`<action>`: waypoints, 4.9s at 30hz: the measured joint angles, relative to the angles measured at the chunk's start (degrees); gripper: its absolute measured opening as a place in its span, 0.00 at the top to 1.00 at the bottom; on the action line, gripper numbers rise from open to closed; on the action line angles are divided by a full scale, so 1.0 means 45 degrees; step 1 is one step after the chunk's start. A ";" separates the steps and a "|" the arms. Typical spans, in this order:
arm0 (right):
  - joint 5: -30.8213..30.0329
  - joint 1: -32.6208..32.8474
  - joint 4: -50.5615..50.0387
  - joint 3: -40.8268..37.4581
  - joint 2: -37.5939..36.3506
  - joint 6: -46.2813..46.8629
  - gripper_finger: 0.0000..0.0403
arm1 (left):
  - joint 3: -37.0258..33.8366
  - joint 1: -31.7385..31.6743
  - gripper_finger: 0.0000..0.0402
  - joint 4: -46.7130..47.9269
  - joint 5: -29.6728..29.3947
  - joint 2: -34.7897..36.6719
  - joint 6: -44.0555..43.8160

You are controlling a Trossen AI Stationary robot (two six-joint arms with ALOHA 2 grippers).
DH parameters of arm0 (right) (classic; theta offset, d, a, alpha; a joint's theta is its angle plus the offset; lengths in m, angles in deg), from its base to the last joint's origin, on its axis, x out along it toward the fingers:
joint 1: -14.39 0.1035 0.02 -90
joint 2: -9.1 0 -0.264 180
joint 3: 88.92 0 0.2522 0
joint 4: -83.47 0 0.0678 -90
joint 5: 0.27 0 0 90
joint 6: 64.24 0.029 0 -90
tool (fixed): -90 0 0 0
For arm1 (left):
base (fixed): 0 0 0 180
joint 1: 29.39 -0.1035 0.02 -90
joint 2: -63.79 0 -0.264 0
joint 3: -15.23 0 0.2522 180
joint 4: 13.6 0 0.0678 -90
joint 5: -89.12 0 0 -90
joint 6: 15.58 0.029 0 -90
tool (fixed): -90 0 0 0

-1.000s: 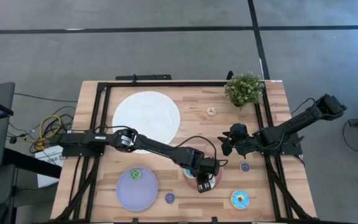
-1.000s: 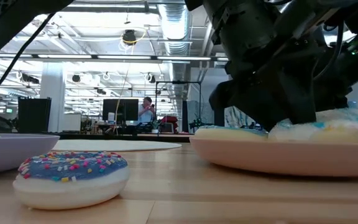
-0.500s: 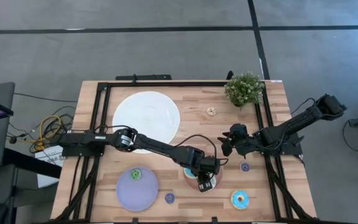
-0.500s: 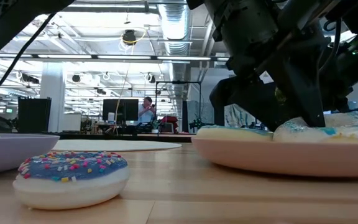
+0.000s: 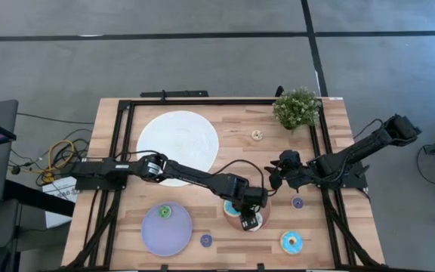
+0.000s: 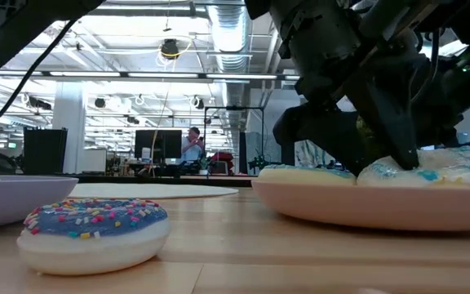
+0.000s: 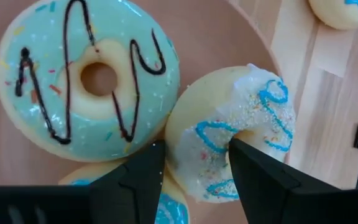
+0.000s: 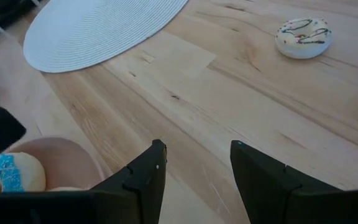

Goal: Pick & Place donuts
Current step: Put the large white donut on the pink plate, then adjust the big green donut on the pink plate

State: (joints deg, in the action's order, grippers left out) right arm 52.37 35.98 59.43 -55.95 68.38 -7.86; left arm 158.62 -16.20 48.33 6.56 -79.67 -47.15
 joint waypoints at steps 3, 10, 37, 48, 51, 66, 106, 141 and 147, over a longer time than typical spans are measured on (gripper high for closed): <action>0.0000 0.0003 -0.0021 0.0000 0.0000 0.0000 0.58 | 0.0542 0.0010 0.57 0.0663 -0.0330 0.0013 0.0083; 0.0034 0.0015 -0.0092 0.0000 -0.0005 0.0010 0.58 | 0.1096 0.0113 0.57 0.1489 -0.1785 0.0274 0.0631; 0.0991 0.0029 -0.0277 0.0000 0.0000 0.0034 0.58 | -0.5205 0.0461 0.82 0.0226 -0.7679 0.4581 0.3468; 0.0981 0.0029 0.0024 0.0000 0.0000 0.0031 0.58 | -1.6641 -0.0073 0.89 -1.0118 -0.6476 1.1781 0.3778; 0.0978 0.0029 0.0342 -0.0001 0.0000 0.0026 0.58 | -1.9152 -0.0064 0.90 -1.2196 -0.6410 1.3599 0.3827; 0.2702 -0.0932 -0.3439 0.4231 0.1853 -0.4218 0.58 | -2.4956 0.0105 0.92 -1.5634 -0.6047 2.0771 0.6378; 0.7315 -0.1302 -0.7973 1.0231 0.9668 -1.2169 0.48 | -2.5016 0.0107 0.92 -1.2870 -0.6061 2.2216 0.6637; 0.7598 -0.0979 -0.7260 1.0471 0.9593 -1.2040 0.49 | -2.5011 0.0107 0.92 -1.2874 -0.6066 2.2216 0.6572; 0.6978 -0.0681 -0.6801 1.0689 0.9593 -1.3852 0.48 | -2.5011 0.0107 0.92 -1.2874 -0.6066 2.2216 0.6567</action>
State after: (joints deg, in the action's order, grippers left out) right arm 83.77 32.91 28.82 -7.85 111.55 -70.20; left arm 46.07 -15.72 -9.60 -20.74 20.30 -17.60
